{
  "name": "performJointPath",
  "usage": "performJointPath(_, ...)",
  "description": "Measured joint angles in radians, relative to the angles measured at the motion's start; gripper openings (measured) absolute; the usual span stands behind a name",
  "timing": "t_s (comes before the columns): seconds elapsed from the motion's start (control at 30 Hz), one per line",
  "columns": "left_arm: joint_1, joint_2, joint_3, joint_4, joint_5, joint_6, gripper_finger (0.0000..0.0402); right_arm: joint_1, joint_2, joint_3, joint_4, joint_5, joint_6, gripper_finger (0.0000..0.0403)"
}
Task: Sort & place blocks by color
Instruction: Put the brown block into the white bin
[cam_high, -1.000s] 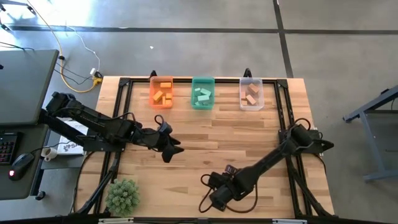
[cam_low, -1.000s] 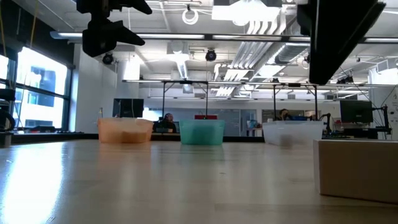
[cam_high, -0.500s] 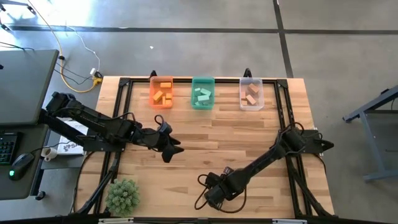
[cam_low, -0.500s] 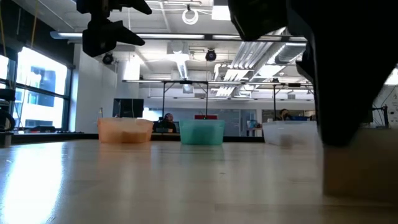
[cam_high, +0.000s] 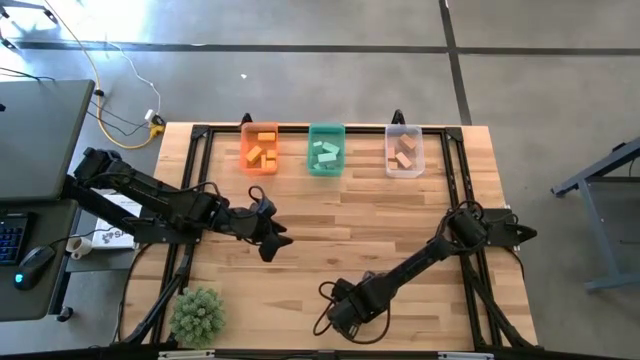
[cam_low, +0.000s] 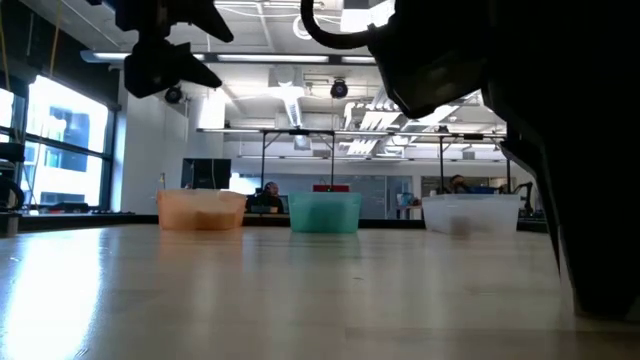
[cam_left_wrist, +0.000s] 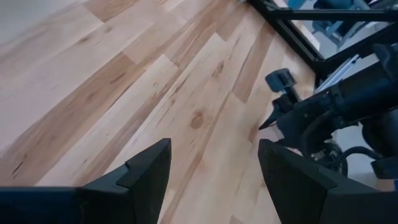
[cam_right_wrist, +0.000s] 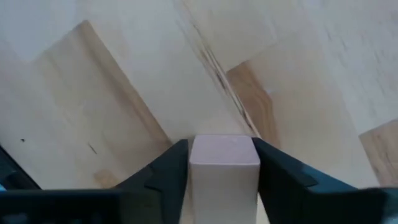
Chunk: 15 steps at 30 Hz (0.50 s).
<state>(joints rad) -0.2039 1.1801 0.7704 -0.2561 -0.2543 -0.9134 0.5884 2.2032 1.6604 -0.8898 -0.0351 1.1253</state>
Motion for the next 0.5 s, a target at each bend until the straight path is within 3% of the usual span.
performJointPath(0.13,0.0,0.0,0.0,-0.017,0.0,0.0,0.0229,0.0,-0.002,0.003,-0.001,-0.011,-0.001,0.0103)
performJointPath(0.27,0.0,0.0,0.0,-0.018,0.0,0.012,0.0229,0.001,0.003,0.034,-0.054,-0.017,-0.034,0.0103)
performJointPath(0.5,0.0,0.0,0.0,-0.019,-0.053,0.062,0.0229,-0.046,0.003,0.135,-0.225,0.081,-0.133,0.0103)
